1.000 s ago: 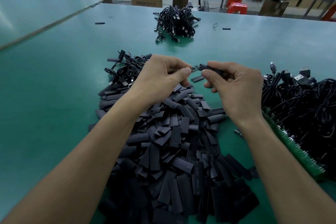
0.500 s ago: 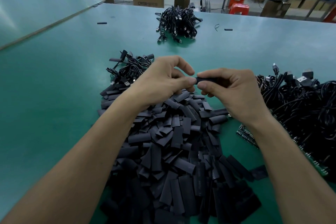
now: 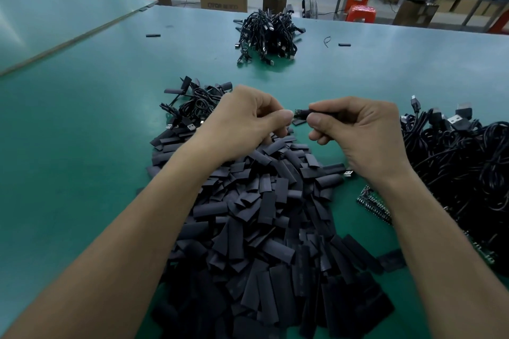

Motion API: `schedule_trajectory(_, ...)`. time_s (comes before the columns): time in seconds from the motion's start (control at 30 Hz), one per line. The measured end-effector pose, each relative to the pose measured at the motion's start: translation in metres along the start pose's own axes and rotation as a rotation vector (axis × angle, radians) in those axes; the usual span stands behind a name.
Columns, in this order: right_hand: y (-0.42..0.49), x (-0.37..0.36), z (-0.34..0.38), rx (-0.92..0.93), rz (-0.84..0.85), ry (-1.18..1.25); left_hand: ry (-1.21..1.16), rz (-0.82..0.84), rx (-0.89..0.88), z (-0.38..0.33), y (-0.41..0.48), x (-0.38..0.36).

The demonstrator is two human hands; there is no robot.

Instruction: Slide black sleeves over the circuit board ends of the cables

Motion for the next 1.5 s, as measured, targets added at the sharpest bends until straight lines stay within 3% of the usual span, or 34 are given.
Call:
schedule_trajectory(0.37,-0.002,-0.007,0.005,0.016,0.016,-0.084,0.147,0.030,-0.081,-0.009,-0.001,-0.008)
schedule_trajectory(0.67,-0.005,0.009,0.003,-0.010,-0.280,0.057,0.063,-0.007,-0.092,-0.013,-0.002,-0.008)
schedule_trajectory(1.03,-0.007,-0.005,0.006,-0.023,-0.226,0.065,-0.017,-0.071,-0.114,-0.014,-0.004,-0.008)
schedule_trajectory(1.27,-0.007,-0.001,0.007,-0.074,-0.235,0.041,-0.015,-0.006,-0.089,-0.011,-0.003,-0.015)
schedule_trajectory(1.43,-0.006,0.010,0.003,-0.138,-0.312,0.135,0.182,0.143,0.046,0.009,-0.003,-0.020)
schedule_trajectory(1.5,-0.006,0.016,0.002,-0.159,-0.358,0.195,0.229,0.127,0.066,0.014,-0.001,-0.020)
Point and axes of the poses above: each hand's wrist, its own y-axis towards the middle knuckle, its own x-axis out of the back of the hand, z = x × y, the point moved 8 cm from there along y, towards the middle knuckle, and after that the axes turned 2 degrees about x, right-handed, at the moved point
